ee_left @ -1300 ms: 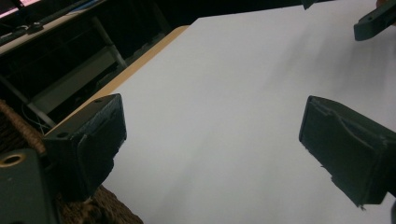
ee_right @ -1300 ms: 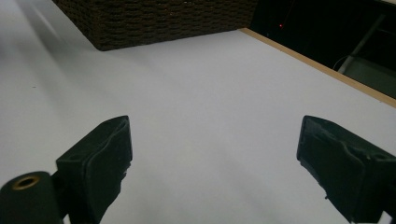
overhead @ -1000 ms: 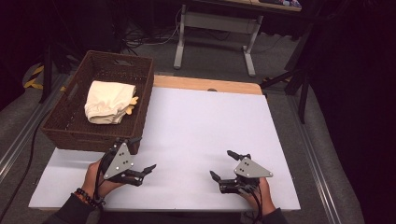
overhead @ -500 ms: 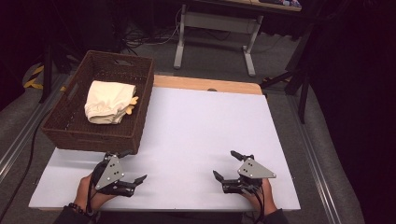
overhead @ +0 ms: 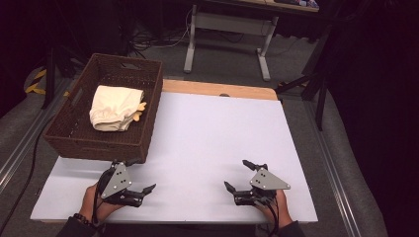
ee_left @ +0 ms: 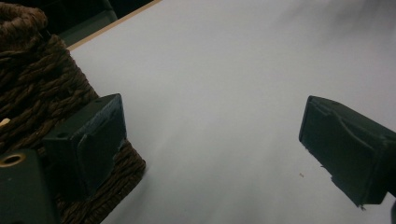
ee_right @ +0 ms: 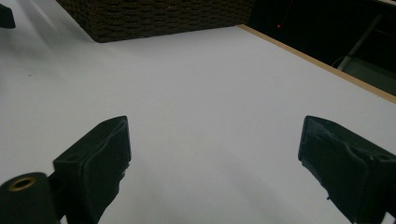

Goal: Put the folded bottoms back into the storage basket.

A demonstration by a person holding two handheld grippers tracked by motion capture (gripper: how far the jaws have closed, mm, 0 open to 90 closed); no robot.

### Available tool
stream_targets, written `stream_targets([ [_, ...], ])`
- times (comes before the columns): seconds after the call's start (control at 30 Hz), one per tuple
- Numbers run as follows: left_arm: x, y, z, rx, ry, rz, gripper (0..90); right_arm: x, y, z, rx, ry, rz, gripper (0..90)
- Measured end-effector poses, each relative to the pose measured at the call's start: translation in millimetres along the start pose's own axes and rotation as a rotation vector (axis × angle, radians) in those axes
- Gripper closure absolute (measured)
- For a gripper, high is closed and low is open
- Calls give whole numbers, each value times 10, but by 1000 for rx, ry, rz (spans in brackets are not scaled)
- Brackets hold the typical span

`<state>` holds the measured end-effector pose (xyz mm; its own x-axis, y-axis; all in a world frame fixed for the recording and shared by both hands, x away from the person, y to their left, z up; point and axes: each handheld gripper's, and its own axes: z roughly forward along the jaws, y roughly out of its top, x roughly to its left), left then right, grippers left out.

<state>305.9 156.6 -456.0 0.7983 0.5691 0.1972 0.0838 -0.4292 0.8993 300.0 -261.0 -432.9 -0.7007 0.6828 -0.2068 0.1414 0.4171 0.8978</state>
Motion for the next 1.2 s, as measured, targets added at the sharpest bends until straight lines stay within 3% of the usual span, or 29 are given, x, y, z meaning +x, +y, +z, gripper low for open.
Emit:
stream_targets([
  [0.5,-17,40,8,-15,3,6,84,11,-17,1,4,-1,-2,99],
  [1.2,-30,29,31,3,-5,19,89,25,-21,22,25,-10,-21,119],
])
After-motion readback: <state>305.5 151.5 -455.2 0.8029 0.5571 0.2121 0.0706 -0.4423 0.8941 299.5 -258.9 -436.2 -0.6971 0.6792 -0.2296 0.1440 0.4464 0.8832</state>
